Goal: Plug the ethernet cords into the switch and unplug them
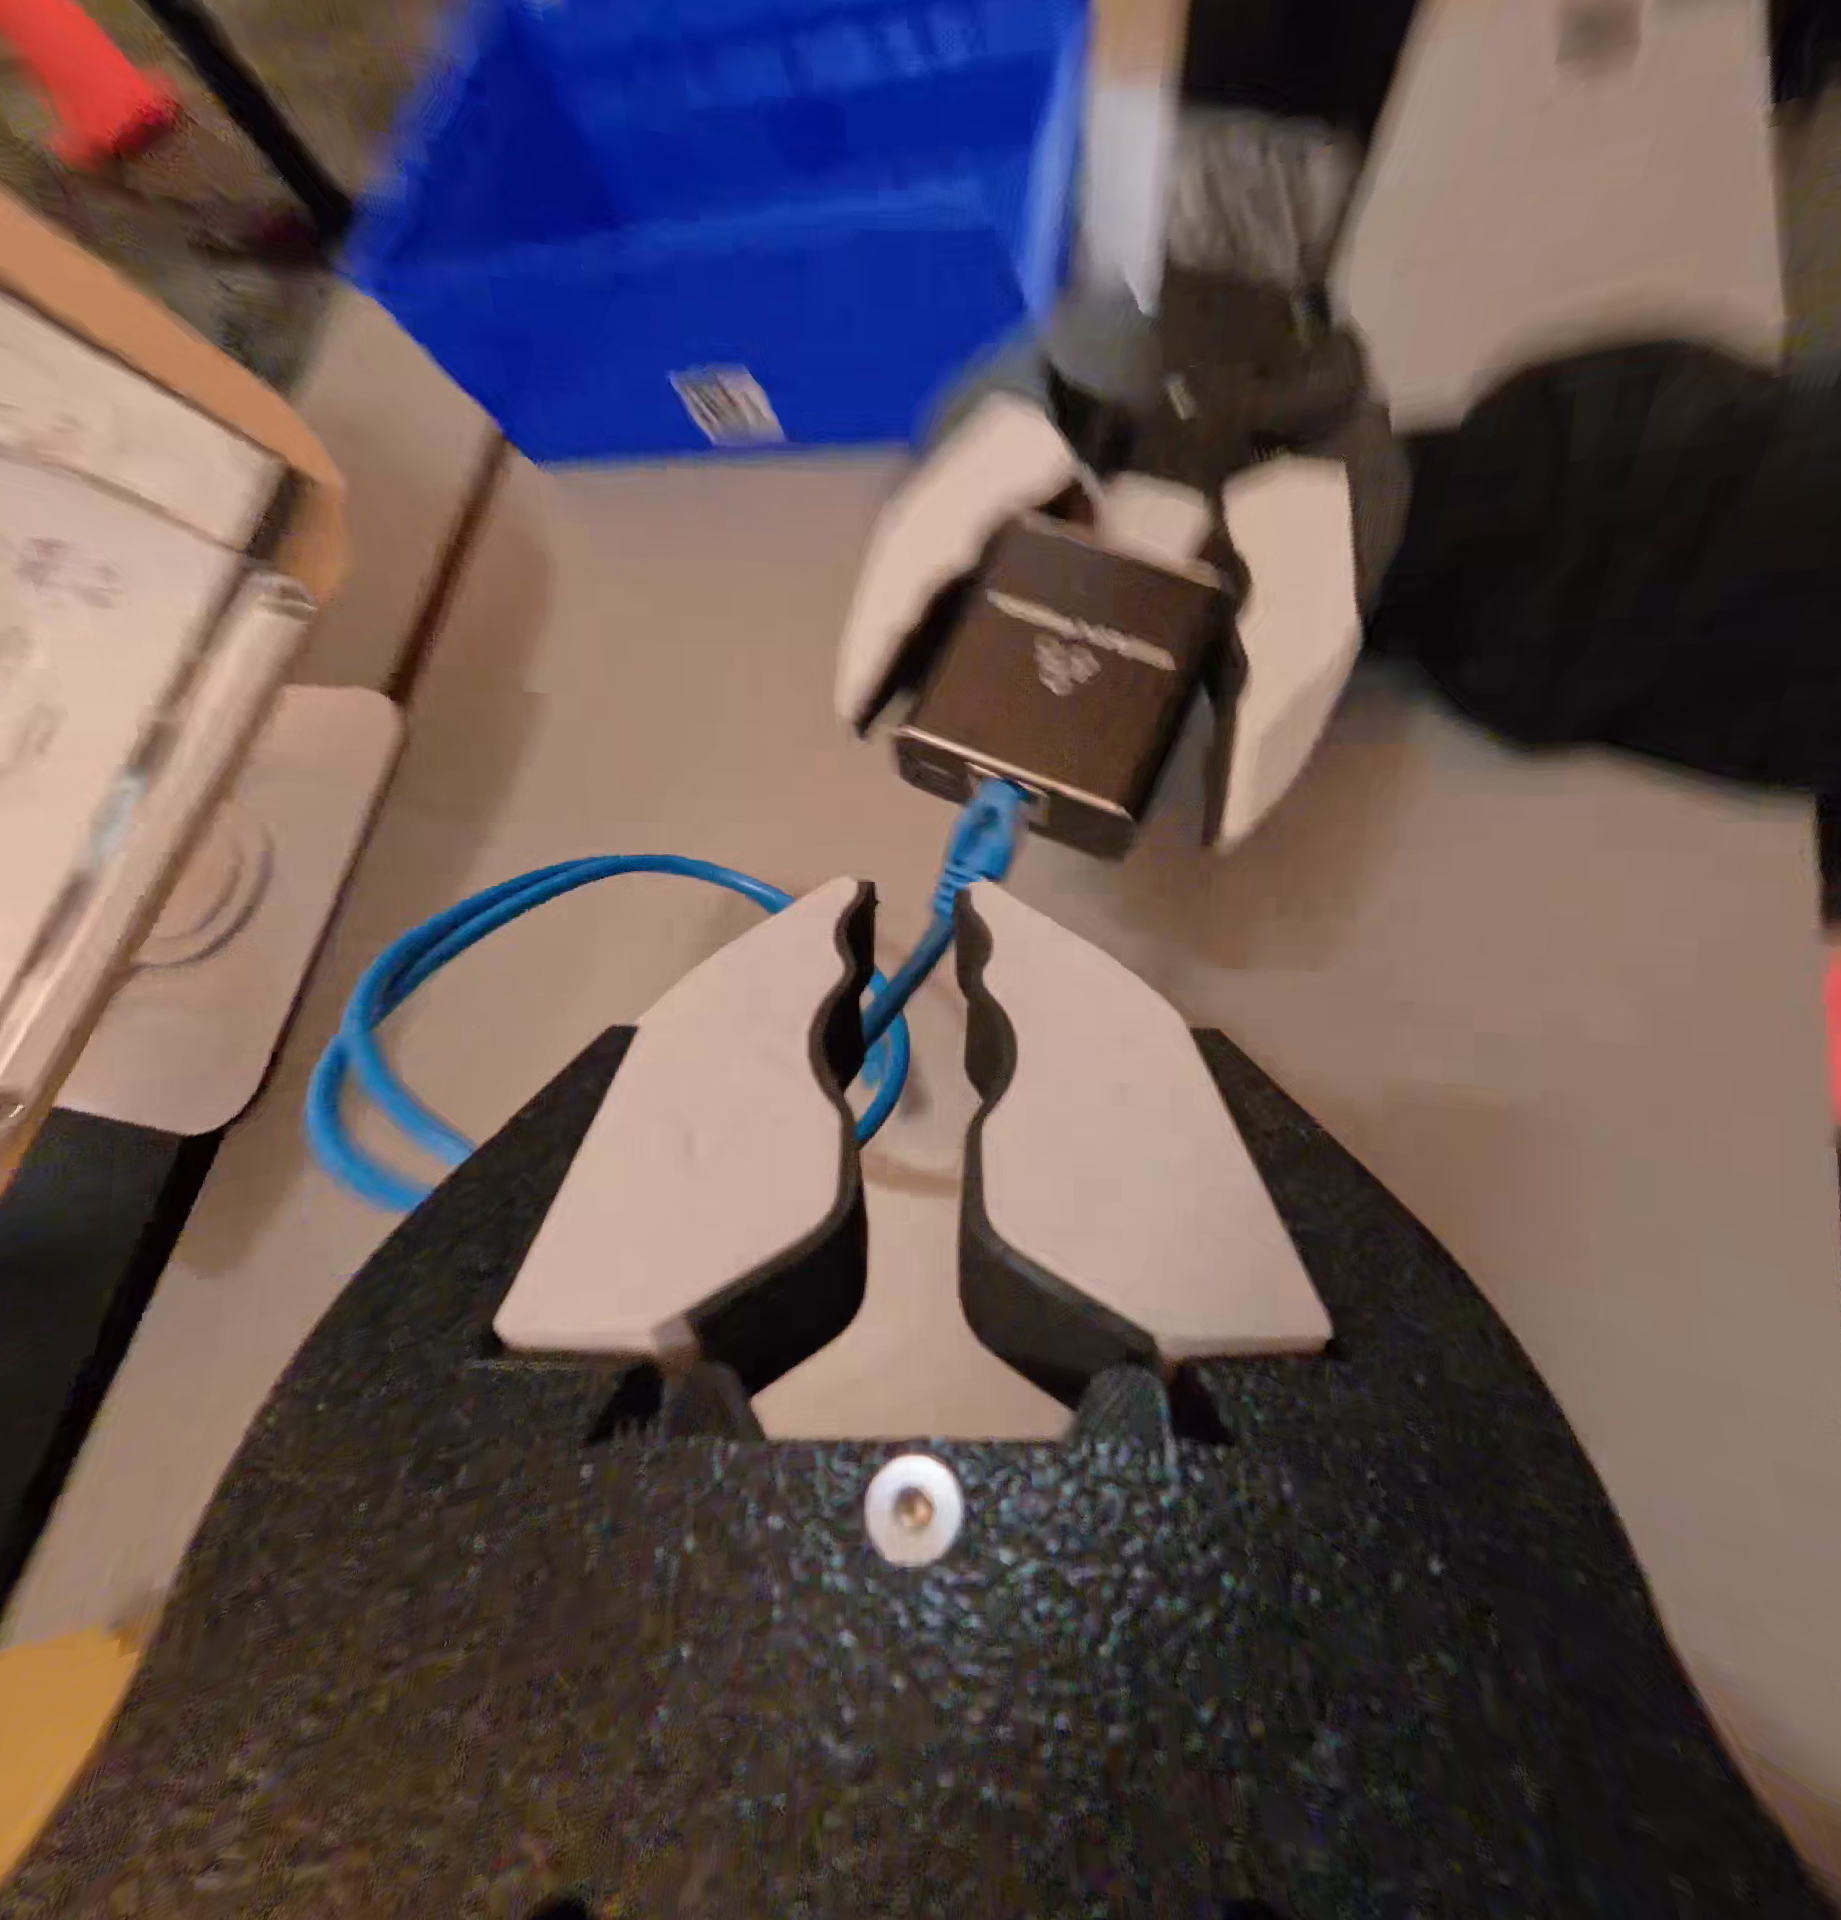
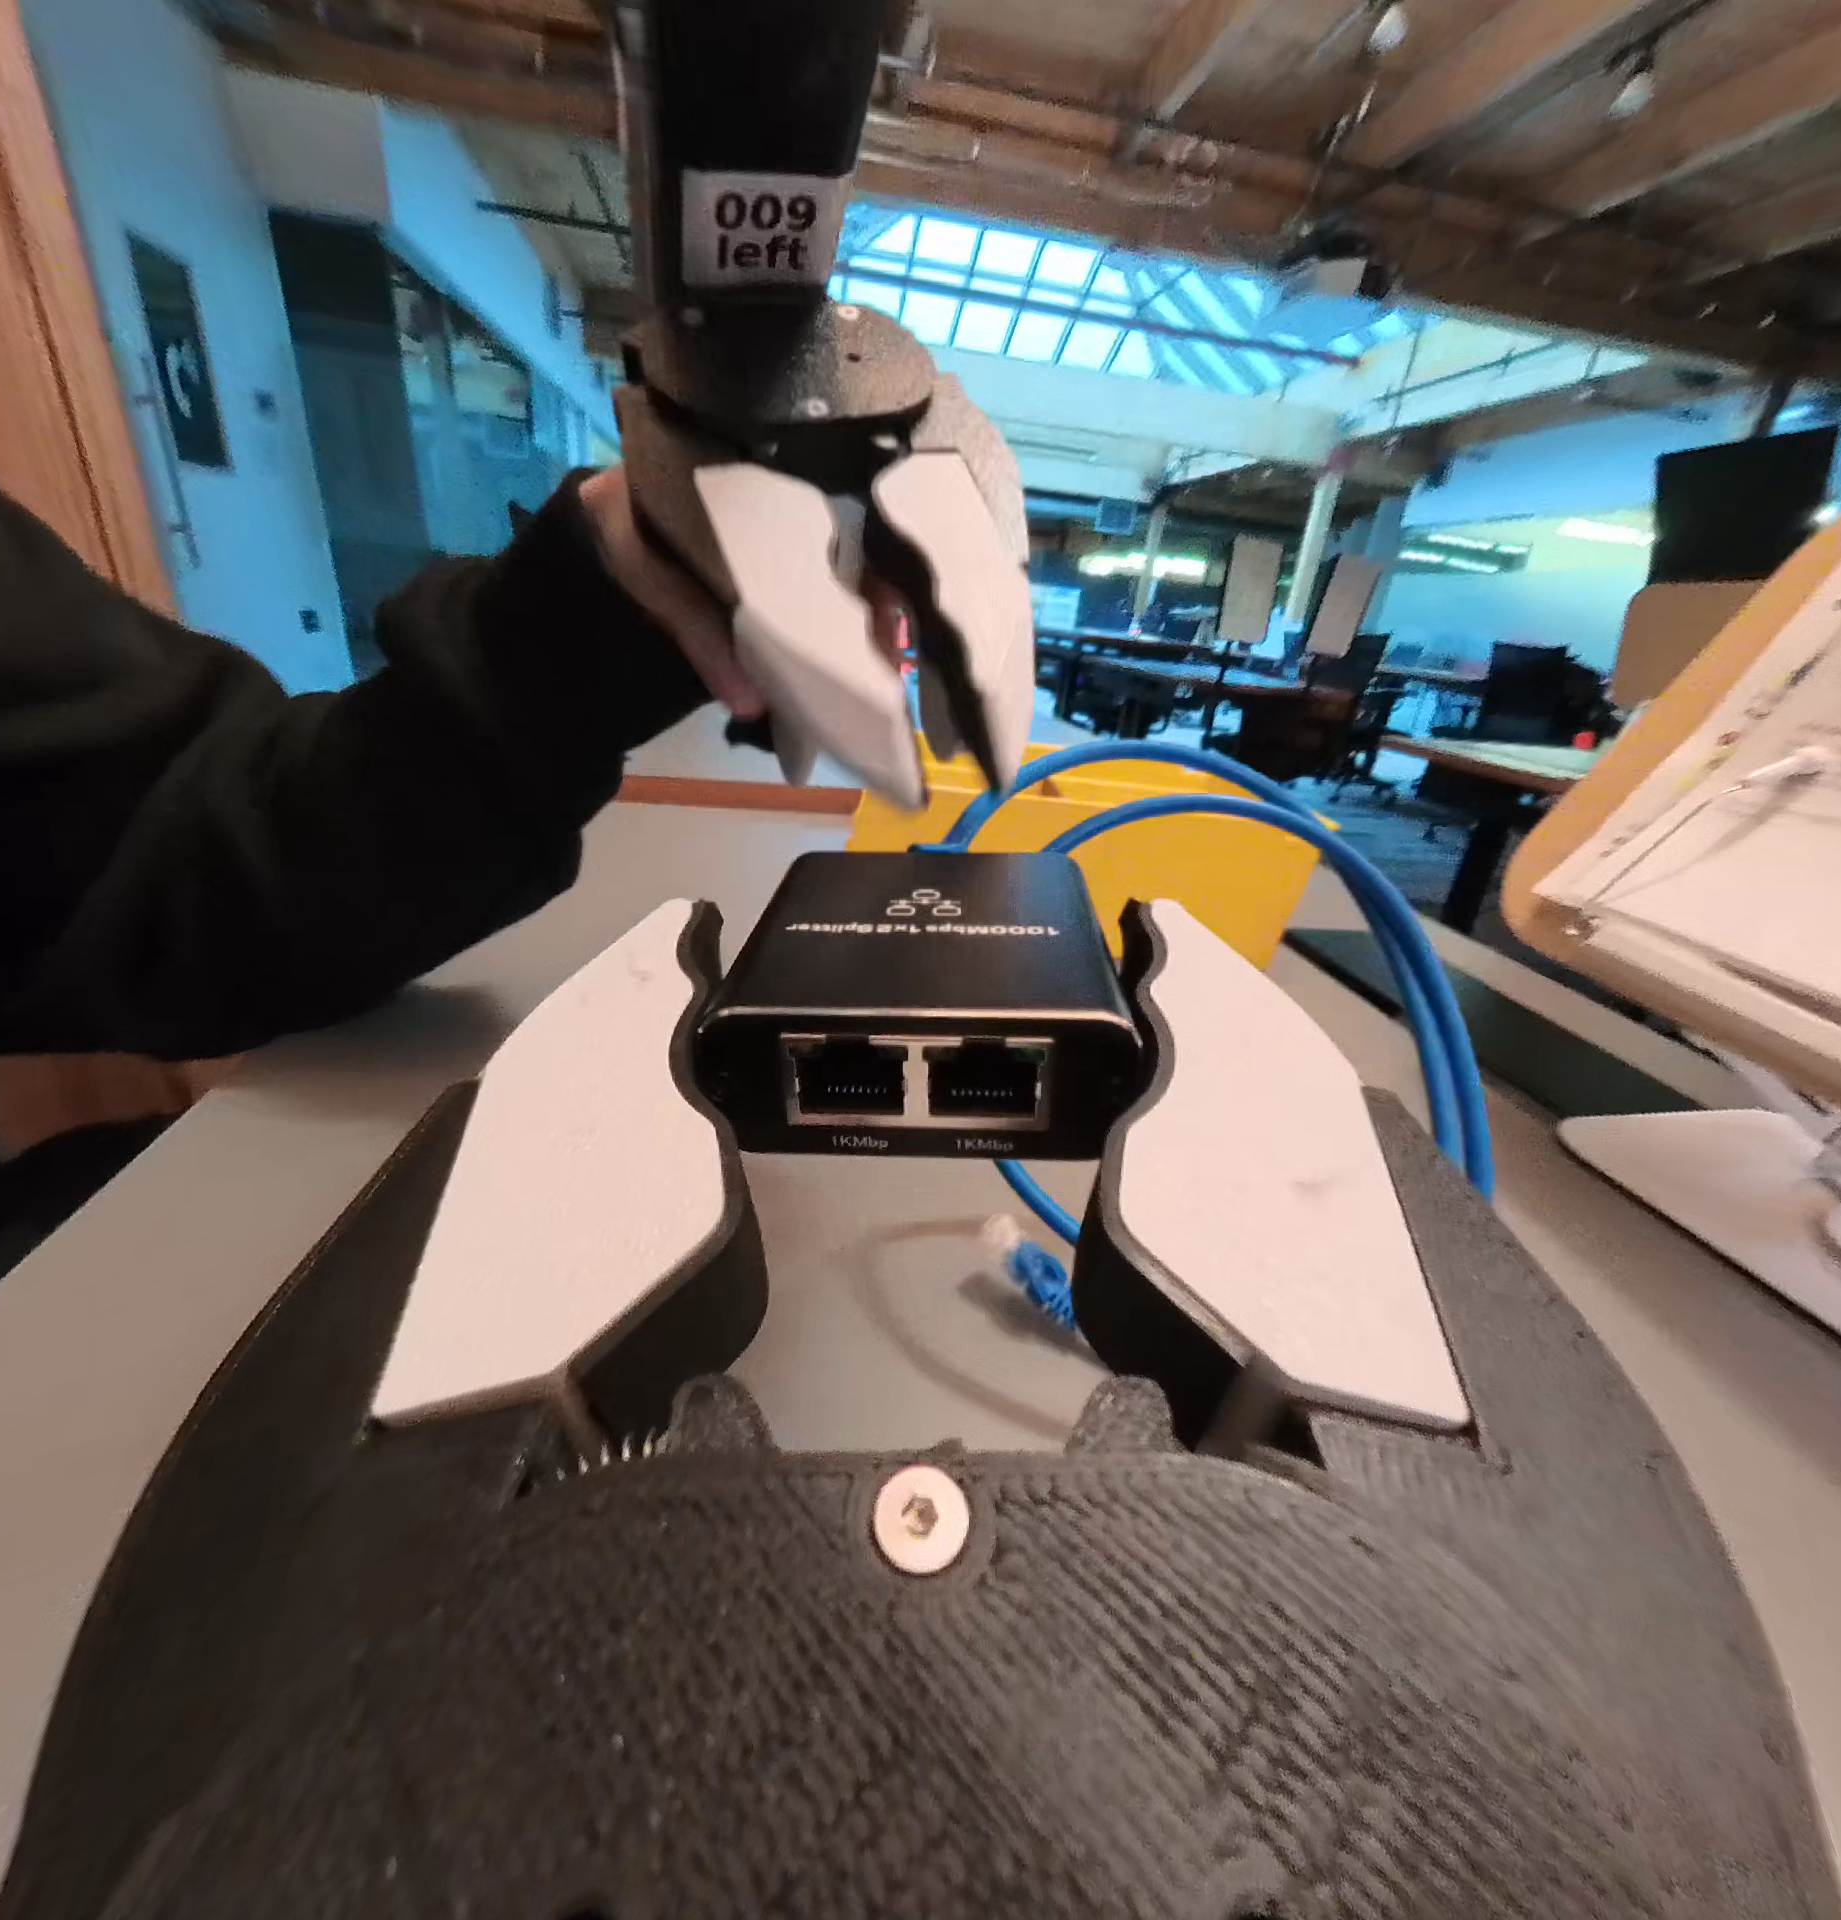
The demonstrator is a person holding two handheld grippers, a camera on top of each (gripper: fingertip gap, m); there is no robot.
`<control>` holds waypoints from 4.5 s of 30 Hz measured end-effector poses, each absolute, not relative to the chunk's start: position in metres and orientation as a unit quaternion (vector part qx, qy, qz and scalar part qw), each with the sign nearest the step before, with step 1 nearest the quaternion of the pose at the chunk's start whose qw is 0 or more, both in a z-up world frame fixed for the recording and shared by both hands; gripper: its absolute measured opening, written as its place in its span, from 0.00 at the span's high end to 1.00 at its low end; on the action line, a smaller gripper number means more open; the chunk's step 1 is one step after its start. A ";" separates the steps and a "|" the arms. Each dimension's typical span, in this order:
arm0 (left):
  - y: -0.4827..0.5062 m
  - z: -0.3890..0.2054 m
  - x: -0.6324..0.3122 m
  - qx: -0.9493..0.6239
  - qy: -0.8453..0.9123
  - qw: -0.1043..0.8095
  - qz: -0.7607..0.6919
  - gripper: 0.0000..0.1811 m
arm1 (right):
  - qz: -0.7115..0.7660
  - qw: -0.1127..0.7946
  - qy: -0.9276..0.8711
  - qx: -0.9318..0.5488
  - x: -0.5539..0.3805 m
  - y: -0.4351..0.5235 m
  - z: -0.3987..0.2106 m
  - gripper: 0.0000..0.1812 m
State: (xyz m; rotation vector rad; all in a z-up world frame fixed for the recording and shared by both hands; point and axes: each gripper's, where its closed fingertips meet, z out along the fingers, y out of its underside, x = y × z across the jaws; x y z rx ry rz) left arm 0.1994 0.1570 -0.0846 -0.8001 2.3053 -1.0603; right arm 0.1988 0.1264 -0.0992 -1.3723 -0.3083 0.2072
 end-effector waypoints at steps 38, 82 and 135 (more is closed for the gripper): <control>0.106 -0.130 0.114 -0.334 0.681 -0.373 -0.535 0.86 | 0.098 0.672 -0.313 -0.664 0.129 0.117 -0.121 0.57; 0.161 -0.125 0.153 -0.324 0.690 -0.339 -0.551 0.86 | -0.109 0.584 -0.402 -0.697 0.150 0.124 -0.031 0.48; 0.197 -0.074 0.160 -0.492 0.641 -0.037 -0.587 0.69 | 0.087 0.754 -0.146 -0.635 0.182 0.149 -0.096 0.65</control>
